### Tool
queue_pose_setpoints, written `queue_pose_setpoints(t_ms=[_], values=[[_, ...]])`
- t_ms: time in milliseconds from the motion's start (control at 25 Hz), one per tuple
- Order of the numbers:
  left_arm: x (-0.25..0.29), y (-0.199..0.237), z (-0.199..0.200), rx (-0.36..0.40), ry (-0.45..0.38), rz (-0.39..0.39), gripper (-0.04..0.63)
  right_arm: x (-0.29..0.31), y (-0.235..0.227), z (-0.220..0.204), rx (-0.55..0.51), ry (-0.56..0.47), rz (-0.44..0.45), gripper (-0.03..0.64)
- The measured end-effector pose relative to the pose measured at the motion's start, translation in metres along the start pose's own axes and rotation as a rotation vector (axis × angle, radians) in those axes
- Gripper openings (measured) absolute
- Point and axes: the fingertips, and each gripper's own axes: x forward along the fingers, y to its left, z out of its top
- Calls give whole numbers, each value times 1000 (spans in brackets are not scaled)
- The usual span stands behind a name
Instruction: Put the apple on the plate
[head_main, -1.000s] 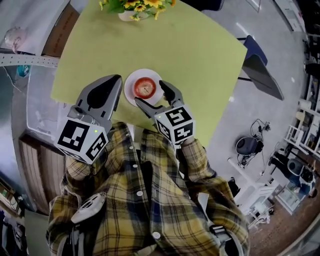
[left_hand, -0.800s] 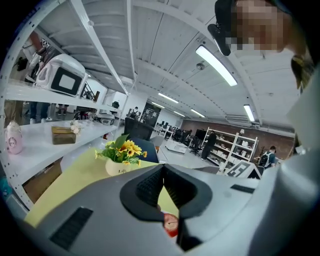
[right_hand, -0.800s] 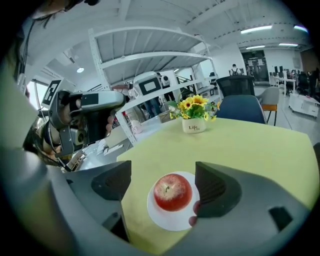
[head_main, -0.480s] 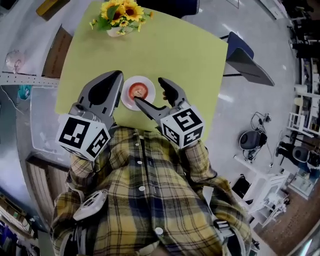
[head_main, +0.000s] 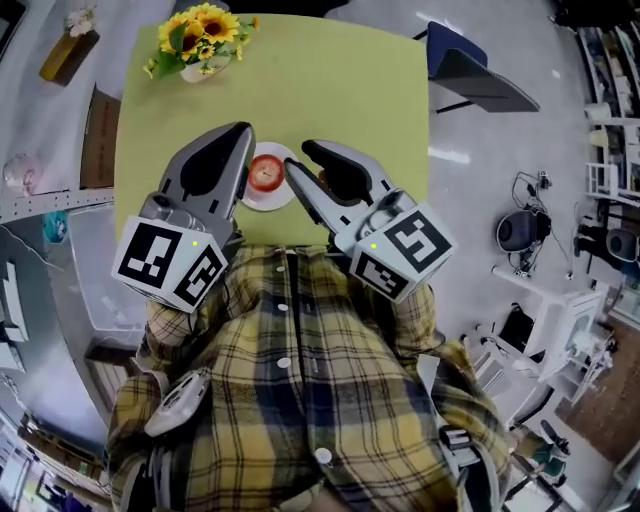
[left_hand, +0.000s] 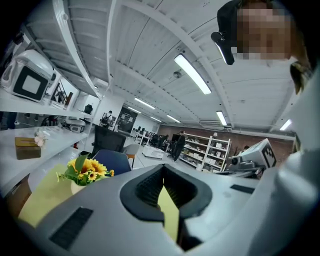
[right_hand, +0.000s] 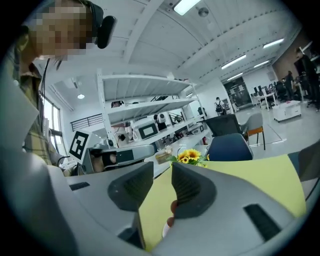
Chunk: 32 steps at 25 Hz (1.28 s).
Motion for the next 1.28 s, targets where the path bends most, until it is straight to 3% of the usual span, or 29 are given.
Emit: queue_pose_setpoints(t_ms=[120, 280, 760, 1280], values=[[4, -1, 1, 1, 10, -24, 8, -8, -4, 10, 16, -47, -52, 34], [6, -3, 2, -4, 17, -44, 8, -19, -10, 13, 35, -62, -113, 0], [15, -12, -8, -29, 56, -99, 8, -30, -17, -8, 35, 16, -169, -5], [25, -19, -14, -11, 70, -110, 8, -31, -25, -12, 41, 32, -149, -5]])
